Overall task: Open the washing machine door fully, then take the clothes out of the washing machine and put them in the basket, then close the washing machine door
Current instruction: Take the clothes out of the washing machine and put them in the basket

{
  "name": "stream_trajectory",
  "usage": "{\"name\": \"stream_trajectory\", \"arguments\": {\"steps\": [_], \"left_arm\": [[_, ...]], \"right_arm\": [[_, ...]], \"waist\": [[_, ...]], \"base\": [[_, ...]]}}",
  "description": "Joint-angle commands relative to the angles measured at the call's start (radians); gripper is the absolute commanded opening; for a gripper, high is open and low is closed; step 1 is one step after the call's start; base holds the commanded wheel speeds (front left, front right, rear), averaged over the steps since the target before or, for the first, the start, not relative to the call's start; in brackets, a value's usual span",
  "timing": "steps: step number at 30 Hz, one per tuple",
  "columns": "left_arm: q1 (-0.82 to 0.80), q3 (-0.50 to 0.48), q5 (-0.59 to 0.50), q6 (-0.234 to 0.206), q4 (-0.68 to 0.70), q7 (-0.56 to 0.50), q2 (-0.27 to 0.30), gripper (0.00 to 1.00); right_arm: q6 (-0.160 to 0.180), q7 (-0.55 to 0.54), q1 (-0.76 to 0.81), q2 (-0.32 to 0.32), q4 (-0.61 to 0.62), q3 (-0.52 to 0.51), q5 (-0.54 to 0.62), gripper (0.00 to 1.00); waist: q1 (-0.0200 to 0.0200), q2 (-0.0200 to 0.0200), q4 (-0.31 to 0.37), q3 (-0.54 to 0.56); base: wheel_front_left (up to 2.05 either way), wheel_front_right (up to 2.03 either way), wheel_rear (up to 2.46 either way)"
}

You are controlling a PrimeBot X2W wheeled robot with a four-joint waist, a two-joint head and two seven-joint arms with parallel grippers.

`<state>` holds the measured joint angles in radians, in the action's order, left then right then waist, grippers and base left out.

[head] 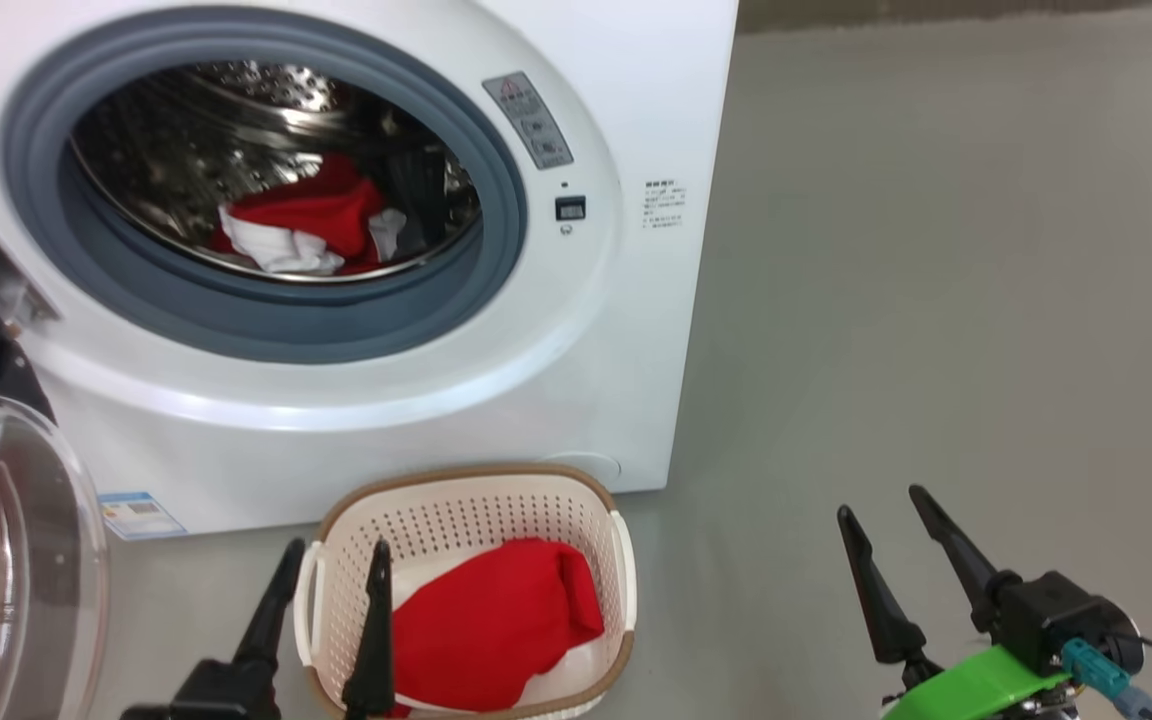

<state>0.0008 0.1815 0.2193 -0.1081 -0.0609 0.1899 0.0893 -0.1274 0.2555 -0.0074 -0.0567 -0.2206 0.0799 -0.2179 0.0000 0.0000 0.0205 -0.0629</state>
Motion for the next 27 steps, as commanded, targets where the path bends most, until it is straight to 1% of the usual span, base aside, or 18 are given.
{"name": "stream_trajectory", "arguments": {"steps": [1, 12, 27], "left_arm": [[-0.005, -0.03, -0.008, -0.011, 0.032, 0.0, 0.018, 1.0], [0.072, -0.029, -0.002, -0.034, 0.076, -0.029, 0.029, 1.0], [0.087, -0.026, 0.007, -0.046, 0.092, -0.036, 0.036, 1.0]], "right_arm": [[-0.003, 0.006, -0.004, -0.002, 0.021, 0.019, 0.015, 1.0], [-0.003, 0.006, 0.048, 0.004, 0.025, -0.002, 0.028, 1.0], [-0.003, 0.003, 0.062, 0.006, 0.038, -0.009, 0.023, 1.0]], "waist": [[0.0, 0.0, -0.006, 0.021], [0.0, 0.0, -0.017, 0.064], [0.0, 0.0, -0.013, 0.067]], "base": [[0.0, 0.0, 0.0], [0.0, 0.0, 0.0], [0.0, 0.0, 0.0]]}}
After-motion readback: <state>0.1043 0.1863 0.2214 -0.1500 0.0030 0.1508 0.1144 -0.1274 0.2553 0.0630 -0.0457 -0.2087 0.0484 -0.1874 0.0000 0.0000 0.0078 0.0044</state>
